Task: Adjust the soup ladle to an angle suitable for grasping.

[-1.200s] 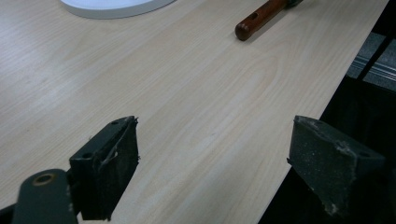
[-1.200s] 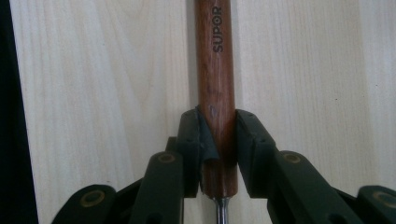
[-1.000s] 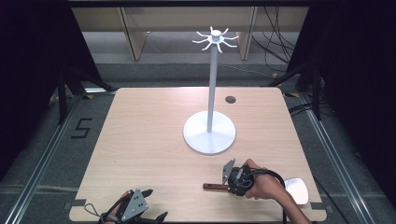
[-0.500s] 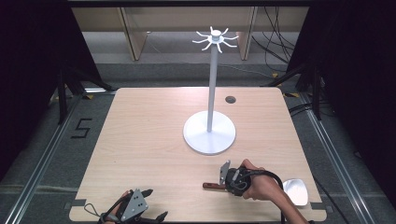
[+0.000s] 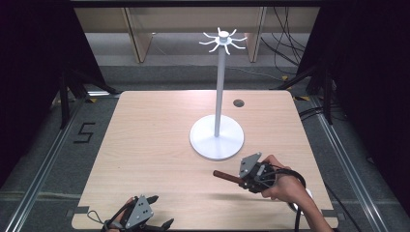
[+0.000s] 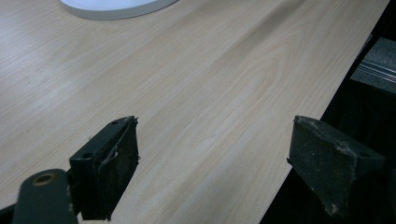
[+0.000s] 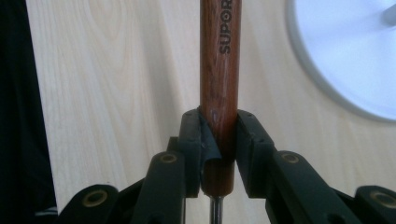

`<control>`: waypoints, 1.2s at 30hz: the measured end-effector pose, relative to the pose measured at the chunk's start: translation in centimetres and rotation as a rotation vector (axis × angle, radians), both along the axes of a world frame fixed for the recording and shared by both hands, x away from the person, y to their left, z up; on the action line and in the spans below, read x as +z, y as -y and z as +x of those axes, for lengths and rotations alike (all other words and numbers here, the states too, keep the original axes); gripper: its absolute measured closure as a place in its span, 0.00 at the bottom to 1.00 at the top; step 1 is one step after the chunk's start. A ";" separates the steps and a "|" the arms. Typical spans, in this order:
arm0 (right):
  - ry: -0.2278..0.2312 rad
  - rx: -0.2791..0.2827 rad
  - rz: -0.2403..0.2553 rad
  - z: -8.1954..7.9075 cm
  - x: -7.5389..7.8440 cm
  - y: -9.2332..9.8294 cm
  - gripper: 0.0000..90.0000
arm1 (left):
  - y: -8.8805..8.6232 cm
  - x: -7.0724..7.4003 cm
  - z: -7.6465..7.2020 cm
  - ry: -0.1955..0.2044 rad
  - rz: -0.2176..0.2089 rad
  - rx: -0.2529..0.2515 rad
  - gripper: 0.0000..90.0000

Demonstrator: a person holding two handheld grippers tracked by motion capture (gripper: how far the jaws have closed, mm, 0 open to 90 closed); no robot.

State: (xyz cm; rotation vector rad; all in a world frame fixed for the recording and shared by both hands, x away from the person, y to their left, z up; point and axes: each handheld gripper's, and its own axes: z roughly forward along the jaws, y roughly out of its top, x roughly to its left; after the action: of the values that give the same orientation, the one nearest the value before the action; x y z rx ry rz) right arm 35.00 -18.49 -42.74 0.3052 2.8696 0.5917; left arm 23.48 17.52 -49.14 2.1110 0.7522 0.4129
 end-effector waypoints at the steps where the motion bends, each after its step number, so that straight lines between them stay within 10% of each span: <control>1: 0.022 -0.008 0.020 -0.1 0.4 0.3 0.83 | 0.0 0.0 0.0 0.000 -0.005 0.002 0.17; 15: 0.104 -0.135 0.296 -0.7 6.0 5.9 0.83 | 0.2 0.0 0.1 0.005 -0.012 0.009 0.17; 36: 0.203 -0.160 0.661 -1.0 10.1 11.1 0.83 | 0.1 0.0 0.0 -0.002 0.002 0.003 0.17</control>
State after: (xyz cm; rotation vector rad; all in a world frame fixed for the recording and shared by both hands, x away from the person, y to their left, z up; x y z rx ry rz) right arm 34.02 -29.58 -32.60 0.5240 2.3485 1.4305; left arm 23.44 17.47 -49.14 2.1125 0.7563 0.4131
